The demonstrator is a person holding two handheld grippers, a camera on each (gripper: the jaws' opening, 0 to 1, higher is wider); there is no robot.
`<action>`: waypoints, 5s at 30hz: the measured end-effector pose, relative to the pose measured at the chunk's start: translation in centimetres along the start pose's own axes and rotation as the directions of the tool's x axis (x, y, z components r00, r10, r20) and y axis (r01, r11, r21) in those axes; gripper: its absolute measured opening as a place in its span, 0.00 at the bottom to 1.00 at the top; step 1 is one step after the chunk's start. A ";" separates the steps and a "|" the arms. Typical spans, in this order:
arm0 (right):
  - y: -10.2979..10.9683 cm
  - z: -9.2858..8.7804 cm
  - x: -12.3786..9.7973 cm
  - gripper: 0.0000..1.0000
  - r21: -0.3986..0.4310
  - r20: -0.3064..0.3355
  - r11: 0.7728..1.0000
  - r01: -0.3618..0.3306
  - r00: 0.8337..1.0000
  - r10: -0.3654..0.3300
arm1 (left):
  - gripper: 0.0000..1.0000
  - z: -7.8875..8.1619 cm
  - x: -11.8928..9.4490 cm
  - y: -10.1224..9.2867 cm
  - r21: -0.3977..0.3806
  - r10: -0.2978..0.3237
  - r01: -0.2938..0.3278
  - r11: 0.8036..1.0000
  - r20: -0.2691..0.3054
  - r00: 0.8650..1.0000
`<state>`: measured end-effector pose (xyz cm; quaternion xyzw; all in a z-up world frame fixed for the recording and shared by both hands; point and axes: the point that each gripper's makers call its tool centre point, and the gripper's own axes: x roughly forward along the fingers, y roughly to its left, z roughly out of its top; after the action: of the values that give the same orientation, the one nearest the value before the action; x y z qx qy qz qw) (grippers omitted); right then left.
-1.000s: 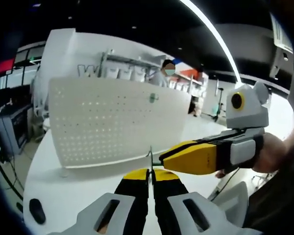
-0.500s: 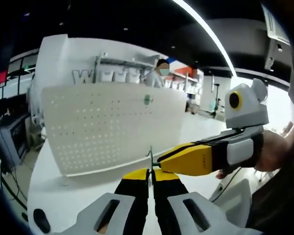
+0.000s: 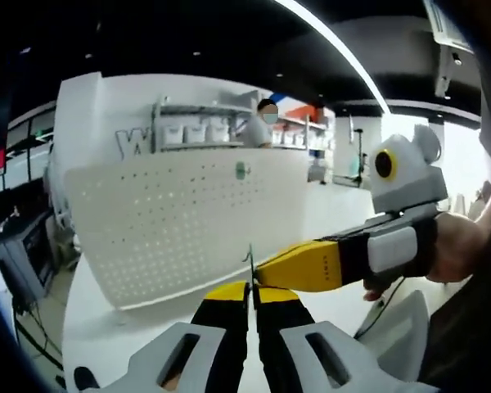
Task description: Insert the hook assembly into the mounting plate slot until the hook locks in place.
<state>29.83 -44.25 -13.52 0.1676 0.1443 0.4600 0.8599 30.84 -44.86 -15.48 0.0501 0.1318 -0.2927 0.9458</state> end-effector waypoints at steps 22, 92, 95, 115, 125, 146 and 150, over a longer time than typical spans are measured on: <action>-0.3 0.0 -0.2 0.00 -0.076 -0.035 0.997 -0.020 0.999 0.017 | 0.16 -0.6 0.3 -1.0 -0.043 -0.048 0.048 0.998 0.003 0.999; -14.4 4.5 -2.0 0.00 -0.289 0.113 0.865 0.410 0.912 -0.394 | 1.00 0.0 -0.4 -1.1 -0.166 -0.128 0.139 0.976 0.076 0.989; -15.4 5.4 -2.0 0.00 -0.289 0.137 0.849 0.443 0.897 -0.421 | 1.00 -0.3 -0.4 -0.5 -0.165 -0.118 0.128 0.978 0.068 0.991; -22.8 9.7 -4.4 0.00 -0.284 0.235 0.726 0.627 0.779 -0.581 | 1.00 -1.8 -0.4 1.2 -0.188 -0.096 0.100 0.977 0.028 0.995; -26.4 12.3 -5.4 0.00 -0.267 0.283 0.677 0.686 0.727 -0.626 | 1.00 -2.3 -0.3 2.0 -0.190 -0.081 0.082 0.978 0.010 0.997; -31.0 16.4 -5.6 0.00 -0.245 0.347 0.634 0.733 0.677 -0.649 | 1.00 -2.3 0.8 2.7 -0.195 -0.067 0.066 0.979 -0.002 0.998; -31.6 18.1 -5.3 0.00 -0.243 0.369 0.629 0.739 0.670 -0.644 | 1.00 -2.4 0.8 3.0 -0.197 -0.061 0.059 0.979 -0.006 0.998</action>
<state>57.73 -68.00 -10.00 -0.0119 -0.0006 0.0851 0.9963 32.62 -42.42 -17.97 -0.0458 0.1671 -0.3062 0.9361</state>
